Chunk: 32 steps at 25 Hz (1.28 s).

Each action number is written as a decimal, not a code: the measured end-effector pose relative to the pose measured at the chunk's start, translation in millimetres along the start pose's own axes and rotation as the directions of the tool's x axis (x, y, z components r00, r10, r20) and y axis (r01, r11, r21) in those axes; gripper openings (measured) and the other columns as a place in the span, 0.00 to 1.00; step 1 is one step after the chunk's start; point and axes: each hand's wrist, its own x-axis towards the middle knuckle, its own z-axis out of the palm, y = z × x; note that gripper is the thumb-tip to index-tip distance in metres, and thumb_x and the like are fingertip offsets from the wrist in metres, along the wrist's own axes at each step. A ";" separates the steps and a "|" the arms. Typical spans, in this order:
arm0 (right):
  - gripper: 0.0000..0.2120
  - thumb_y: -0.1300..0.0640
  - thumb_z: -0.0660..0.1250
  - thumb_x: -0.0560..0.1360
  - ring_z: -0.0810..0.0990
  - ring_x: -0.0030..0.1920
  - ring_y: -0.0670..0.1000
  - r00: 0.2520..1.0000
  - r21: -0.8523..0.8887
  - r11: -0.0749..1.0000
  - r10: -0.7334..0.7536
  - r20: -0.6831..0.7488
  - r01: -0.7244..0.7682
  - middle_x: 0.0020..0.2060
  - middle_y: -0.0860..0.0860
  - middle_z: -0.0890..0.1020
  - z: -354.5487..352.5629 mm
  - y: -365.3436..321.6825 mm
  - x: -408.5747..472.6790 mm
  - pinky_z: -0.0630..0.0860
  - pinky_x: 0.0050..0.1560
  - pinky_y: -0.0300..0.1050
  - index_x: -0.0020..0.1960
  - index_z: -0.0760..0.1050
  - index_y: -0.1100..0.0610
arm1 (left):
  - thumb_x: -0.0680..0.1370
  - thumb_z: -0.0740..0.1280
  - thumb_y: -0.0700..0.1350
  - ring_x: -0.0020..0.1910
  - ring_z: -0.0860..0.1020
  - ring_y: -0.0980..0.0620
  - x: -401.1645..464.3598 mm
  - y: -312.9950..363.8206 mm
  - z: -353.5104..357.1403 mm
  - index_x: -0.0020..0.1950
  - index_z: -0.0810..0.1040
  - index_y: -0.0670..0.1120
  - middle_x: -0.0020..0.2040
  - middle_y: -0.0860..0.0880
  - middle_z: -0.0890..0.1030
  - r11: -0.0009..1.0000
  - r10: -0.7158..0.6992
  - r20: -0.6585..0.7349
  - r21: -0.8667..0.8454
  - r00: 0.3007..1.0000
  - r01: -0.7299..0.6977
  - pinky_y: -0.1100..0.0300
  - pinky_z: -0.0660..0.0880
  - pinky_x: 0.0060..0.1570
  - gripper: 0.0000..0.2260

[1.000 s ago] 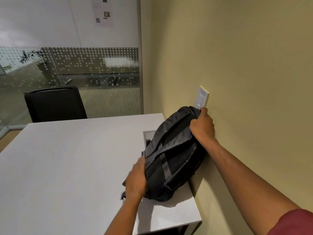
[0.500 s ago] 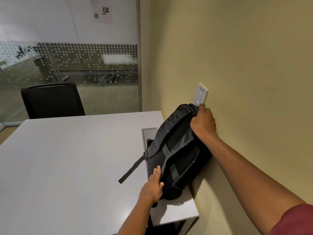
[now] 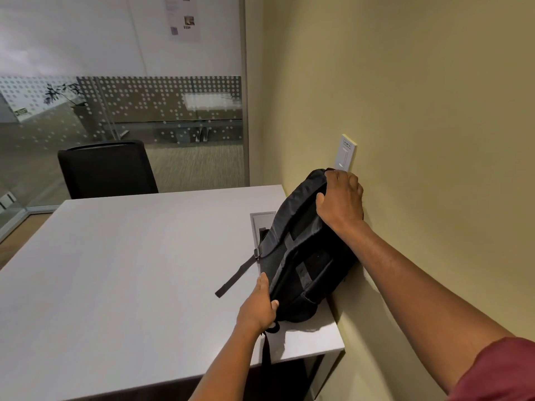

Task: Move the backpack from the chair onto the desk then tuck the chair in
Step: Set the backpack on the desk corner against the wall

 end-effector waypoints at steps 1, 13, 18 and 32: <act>0.24 0.57 0.65 0.75 0.64 0.69 0.61 1.000 0.021 1.000 -0.014 -0.004 0.014 0.67 0.59 0.72 -1.3 -2.5 -7.5 0.60 0.69 0.55 0.70 0.67 0.61 | 0.81 0.63 0.47 0.74 0.68 0.44 -6.4 -0.4 -3.1 0.81 0.46 0.49 0.82 0.49 0.56 1.000 0.004 -0.014 -0.003 1.000 -0.004 0.49 0.71 0.67 0.34; 0.25 0.56 0.69 0.75 0.67 0.69 0.60 0.998 0.095 0.995 -0.031 0.047 0.026 0.67 0.57 0.73 -34.6 -47.1 -148.5 0.64 0.68 0.57 0.70 0.68 0.59 | 0.82 0.62 0.50 0.79 0.59 0.47 -131.4 -28.4 -34.3 0.82 0.45 0.47 0.83 0.49 0.52 1.000 -0.009 -0.097 0.023 0.995 0.011 0.50 0.63 0.74 0.34; 0.25 0.57 0.68 0.75 0.67 0.68 0.61 0.996 0.163 0.987 -0.007 0.092 -0.008 0.67 0.57 0.72 -58.5 -74.8 -233.7 0.65 0.67 0.58 0.70 0.67 0.59 | 0.82 0.61 0.50 0.79 0.58 0.48 -212.5 -43.6 -40.4 0.82 0.46 0.47 0.82 0.49 0.52 1.000 0.002 -0.138 -0.006 0.990 -0.003 0.53 0.60 0.74 0.34; 0.26 0.54 0.67 0.77 0.68 0.68 0.59 0.968 0.345 0.935 -0.015 0.249 -0.074 0.68 0.57 0.72 -91.3 -122.8 -447.8 0.66 0.67 0.56 0.72 0.65 0.57 | 0.81 0.63 0.53 0.77 0.63 0.45 -414.0 -82.1 -46.0 0.81 0.51 0.49 0.81 0.48 0.59 0.996 -0.082 -0.282 -0.053 0.956 0.070 0.50 0.65 0.72 0.32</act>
